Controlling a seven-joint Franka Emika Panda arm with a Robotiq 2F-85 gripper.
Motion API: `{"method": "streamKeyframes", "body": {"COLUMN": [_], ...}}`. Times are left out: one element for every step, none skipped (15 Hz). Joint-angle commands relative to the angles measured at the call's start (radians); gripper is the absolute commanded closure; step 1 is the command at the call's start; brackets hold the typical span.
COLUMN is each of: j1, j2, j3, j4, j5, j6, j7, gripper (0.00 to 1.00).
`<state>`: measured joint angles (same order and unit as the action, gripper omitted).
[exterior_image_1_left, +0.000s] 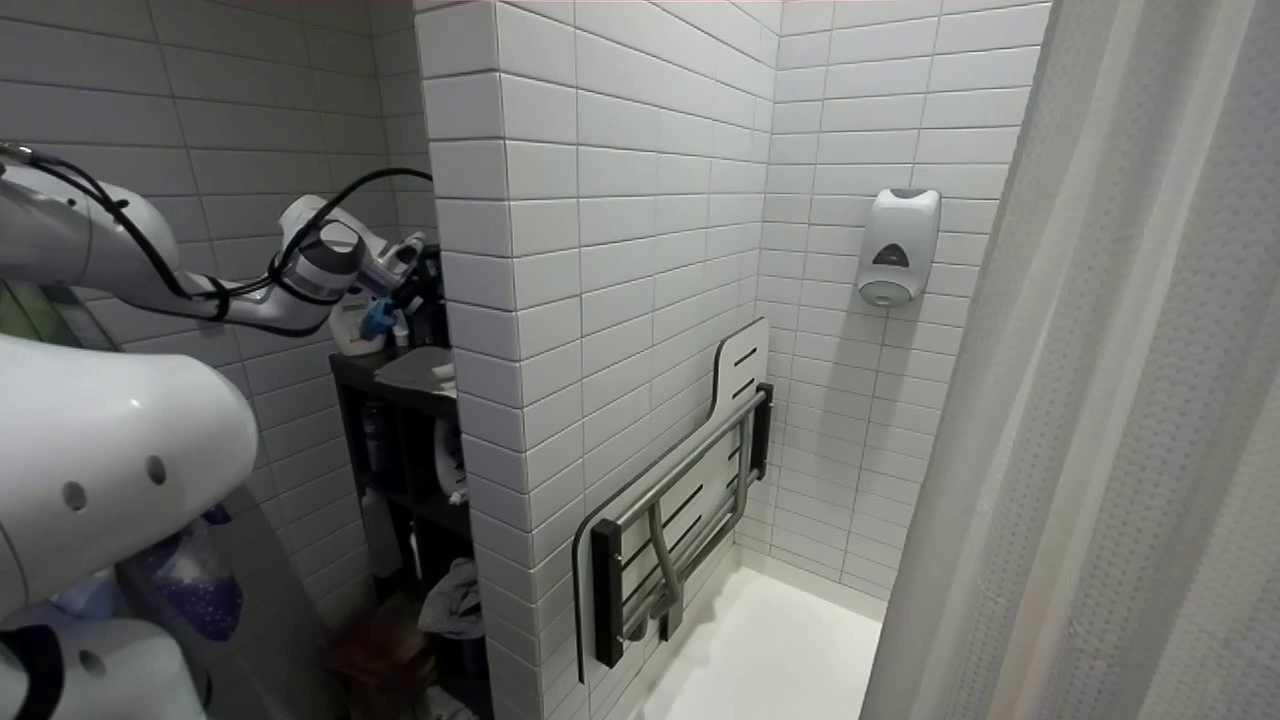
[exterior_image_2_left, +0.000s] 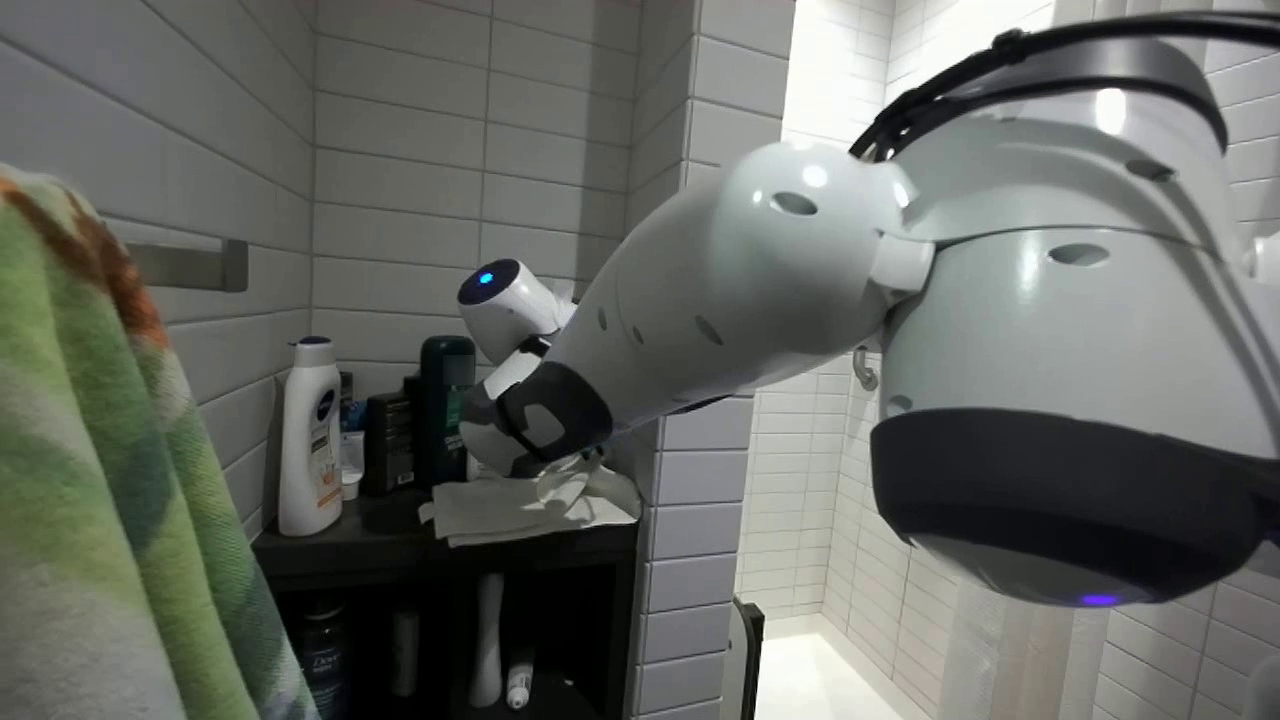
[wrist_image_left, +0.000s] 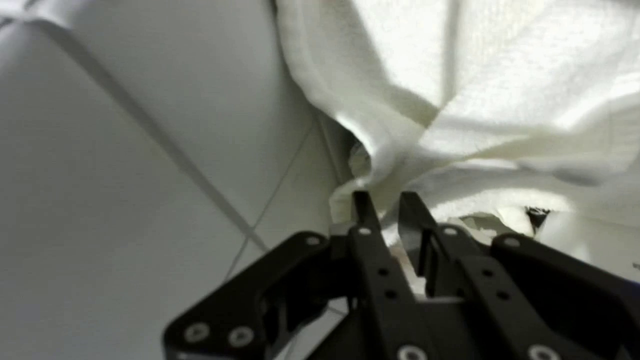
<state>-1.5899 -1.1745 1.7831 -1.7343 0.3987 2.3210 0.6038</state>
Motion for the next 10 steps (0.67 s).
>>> {"method": "streamKeyframes", "body": {"j1": [0.002, 0.003, 0.003, 0.003, 0.003, 0.003, 0.003, 0.003, 0.003, 0.003], "j2": [-0.004, -0.005, -0.005, -0.005, -0.005, -0.005, -0.005, -0.005, -0.005, -0.005], "j3": [-0.002, -0.003, -0.003, -0.003, -0.003, -0.003, -0.003, -0.003, -0.003, -0.003], "j4": [0.006, 0.008, 0.009, 0.01, 0.01, 0.01, 0.01, 0.01, 0.01, 0.01], "j5": [-0.003, -0.006, -0.007, -0.007, -0.007, -0.007, -0.007, -0.007, -0.007, -0.007], "j6": [-0.02, -0.028, -0.031, -0.032, -0.033, -0.033, -0.033, -0.034, -0.034, -0.034], "j7": [-0.011, -0.016, -0.022, -0.025, -0.026, -0.027, -0.027, -0.027, -0.027, -0.027], "gripper": [0.73, 0.67, 0.61, 0.61, 0.61, 0.61, 0.61, 0.61, 0.61, 0.61]}}
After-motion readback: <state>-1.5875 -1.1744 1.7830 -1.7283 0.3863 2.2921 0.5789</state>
